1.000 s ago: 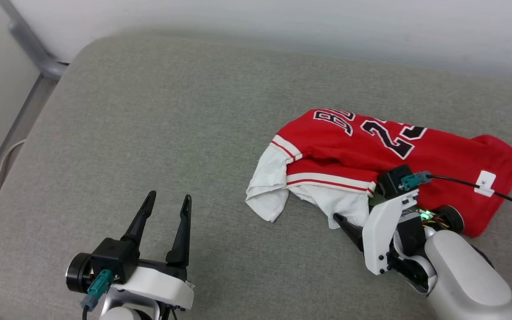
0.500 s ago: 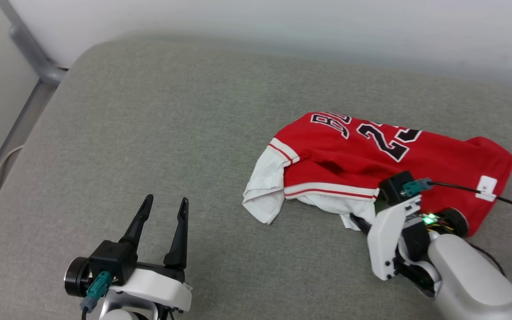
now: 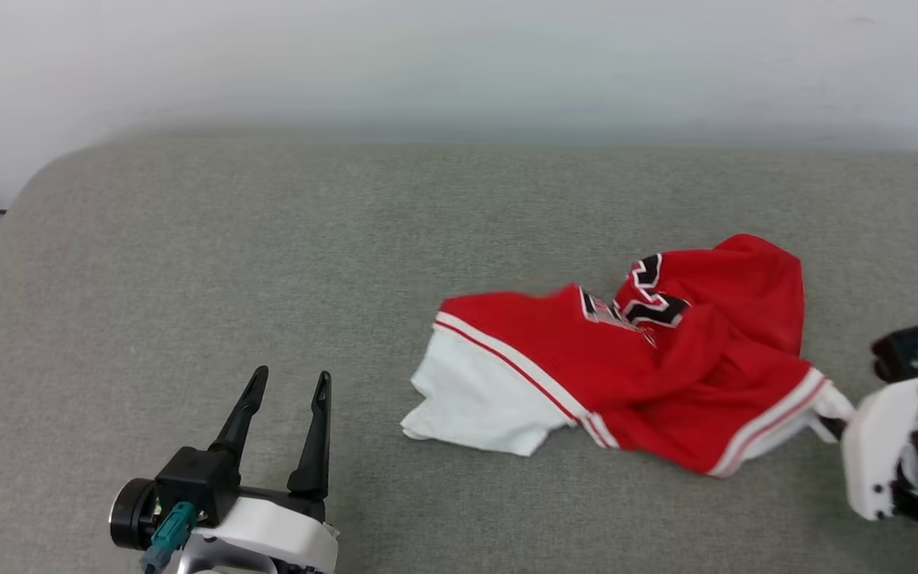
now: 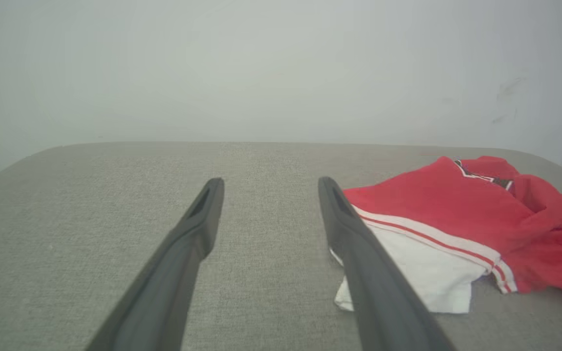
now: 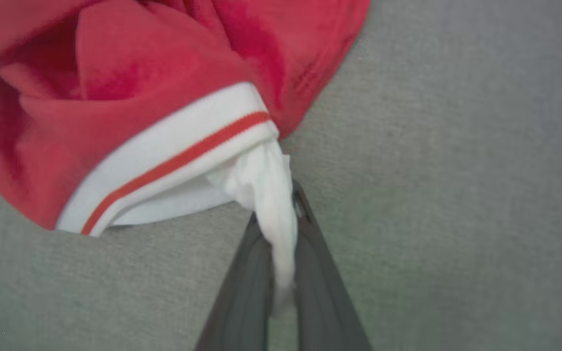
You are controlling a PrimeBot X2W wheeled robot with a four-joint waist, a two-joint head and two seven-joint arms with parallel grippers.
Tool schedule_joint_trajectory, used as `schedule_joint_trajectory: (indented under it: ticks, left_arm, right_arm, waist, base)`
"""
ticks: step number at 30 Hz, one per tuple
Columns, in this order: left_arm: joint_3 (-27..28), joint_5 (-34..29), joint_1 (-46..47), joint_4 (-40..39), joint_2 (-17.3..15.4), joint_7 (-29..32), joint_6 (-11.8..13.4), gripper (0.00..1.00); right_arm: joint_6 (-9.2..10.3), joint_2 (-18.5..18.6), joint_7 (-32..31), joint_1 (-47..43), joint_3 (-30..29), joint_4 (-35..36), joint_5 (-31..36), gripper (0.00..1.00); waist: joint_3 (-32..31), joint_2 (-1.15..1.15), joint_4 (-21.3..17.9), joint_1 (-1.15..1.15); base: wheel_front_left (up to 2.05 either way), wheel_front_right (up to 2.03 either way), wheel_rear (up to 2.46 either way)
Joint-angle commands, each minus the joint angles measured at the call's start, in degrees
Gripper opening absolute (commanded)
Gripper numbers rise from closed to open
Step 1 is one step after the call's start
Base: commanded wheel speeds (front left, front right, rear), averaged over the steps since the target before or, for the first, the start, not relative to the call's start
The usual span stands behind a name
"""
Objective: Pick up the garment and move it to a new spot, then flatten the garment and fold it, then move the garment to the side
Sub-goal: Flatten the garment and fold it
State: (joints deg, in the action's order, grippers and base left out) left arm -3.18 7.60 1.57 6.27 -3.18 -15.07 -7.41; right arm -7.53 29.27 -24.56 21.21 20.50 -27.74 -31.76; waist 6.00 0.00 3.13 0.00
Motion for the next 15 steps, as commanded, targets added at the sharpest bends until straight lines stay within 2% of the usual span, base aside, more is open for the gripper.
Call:
schedule_joint_trajectory:
  ticks: [1, 5, 8, 12, 13, 14, 15]
  left_arm:
    - [0.0, -0.2, -0.3, 0.0, 0.0, -0.2, -0.1, 1.00]
    - [-0.2, 0.0, -0.7, 0.1, 0.1, -0.2, -0.1, 1.00]
    - [-0.5, 0.2, -1.0, 0.2, 0.1, -0.2, -0.1, 1.00]
    - [-0.8, 0.3, -1.2, 0.2, 0.1, -0.2, -0.1, 1.00]
    - [-0.9, 0.3, -1.3, 0.3, 0.1, -0.2, -0.1, 1.00]
    - [-0.9, 0.3, -1.3, 0.4, 0.0, -0.2, -0.1, 1.00]
    - [-1.0, 0.4, -1.3, 0.4, -0.1, -0.2, -0.1, 1.00]
  right_arm:
    - [0.08, 1.4, -1.0, -1.7, -2.1, 0.4, 0.3, 0.00]
    - [0.08, 3.9, -3.4, -4.7, -8.1, -0.3, 1.5, 0.00]
    - [0.08, 4.4, -4.3, -6.9, -12.5, -2.1, 4.1, 0.00]
    - [0.07, 2.2, -3.8, -8.9, -17.5, -4.7, 7.6, 0.00]
    - [0.07, 1.4, -3.2, -9.3, -18.4, -4.9, 8.3, 0.19]
    - [0.07, 0.6, -2.7, -9.6, -19.2, -4.9, 8.6, 1.00]
    - [0.08, -0.2, -1.9, -9.8, -19.9, -5.0, 8.9, 1.00]
  waist:
    - [-0.5, 0.00, -1.1, 0.00]
    - [-0.8, 0.00, -1.9, 0.00]
    - [-1.0, 0.00, -2.0, 0.00]
    - [-1.2, 0.00, -2.1, 0.00]
    - [-1.3, 0.00, -2.1, 0.00]
    - [-1.4, 0.00, -2.2, 0.00]
    - [-1.5, 0.00, -2.2, 0.00]
  base:
    - [0.00, 0.00, 0.00]
    - [0.00, 0.00, 0.00]
    - [0.00, 0.00, 0.00]
    - [0.00, 0.00, 0.00]
    - [0.00, 0.00, 0.00]
    - [0.00, 0.00, 0.00]
    - [0.00, 0.00, 0.00]
